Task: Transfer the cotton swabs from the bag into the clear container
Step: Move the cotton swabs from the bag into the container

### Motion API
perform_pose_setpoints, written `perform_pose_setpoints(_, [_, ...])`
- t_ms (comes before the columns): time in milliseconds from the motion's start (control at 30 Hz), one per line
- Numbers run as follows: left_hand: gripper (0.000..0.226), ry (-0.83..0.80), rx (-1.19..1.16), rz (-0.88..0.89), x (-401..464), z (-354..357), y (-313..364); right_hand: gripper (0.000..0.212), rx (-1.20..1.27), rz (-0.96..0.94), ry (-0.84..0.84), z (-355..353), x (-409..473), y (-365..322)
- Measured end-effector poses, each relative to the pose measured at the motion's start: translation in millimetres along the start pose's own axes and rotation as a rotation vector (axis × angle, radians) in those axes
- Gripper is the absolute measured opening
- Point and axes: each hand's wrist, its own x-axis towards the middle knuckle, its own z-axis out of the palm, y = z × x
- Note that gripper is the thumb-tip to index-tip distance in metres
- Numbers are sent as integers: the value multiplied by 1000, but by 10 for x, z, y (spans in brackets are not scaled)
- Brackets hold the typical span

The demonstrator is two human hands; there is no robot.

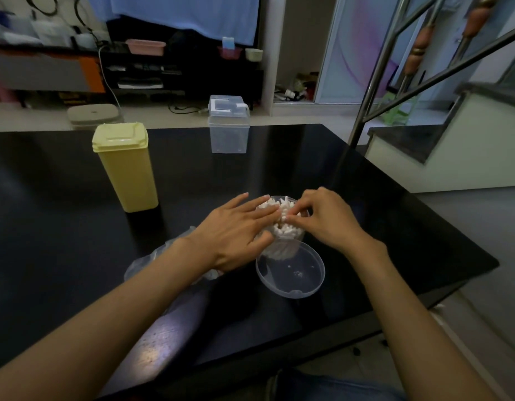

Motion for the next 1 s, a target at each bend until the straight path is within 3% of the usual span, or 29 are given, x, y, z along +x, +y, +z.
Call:
perform_pose_setpoints(133, [75,-41,-23,-19,10,11,-18,22,21,63,-83,17,48,-2])
perform_pose_setpoints(233, [62,-72,-229,-71,-6,-10,-6,23,226,134,-179,-58,59,49])
perform_pose_setpoints(300, [60,-38,-357,-141,-48,-14,-32,20,418,173,-121,-90,54,96])
perform_pose_setpoints(433, [67,-41,-294,-151,-68,13,-44,18,659,244,-73,-39,18,89])
perform_pose_setpoints(600, [69,-62,-181,-61,-16,50,-40,16,655,270,-72,79,35,56])
perform_pose_setpoints(867, [67,-73,-132,-79,12,62,-26,10,482,240,-94,103,50,41])
perform_pose_setpoints(933, [63,-76,-197,-101,-4,40,10,8,551,236,-105,71,35,49])
perform_pose_setpoints(1000, [53,-38,-306,-129,-49,0,24,12,720,337,15,24,20,93])
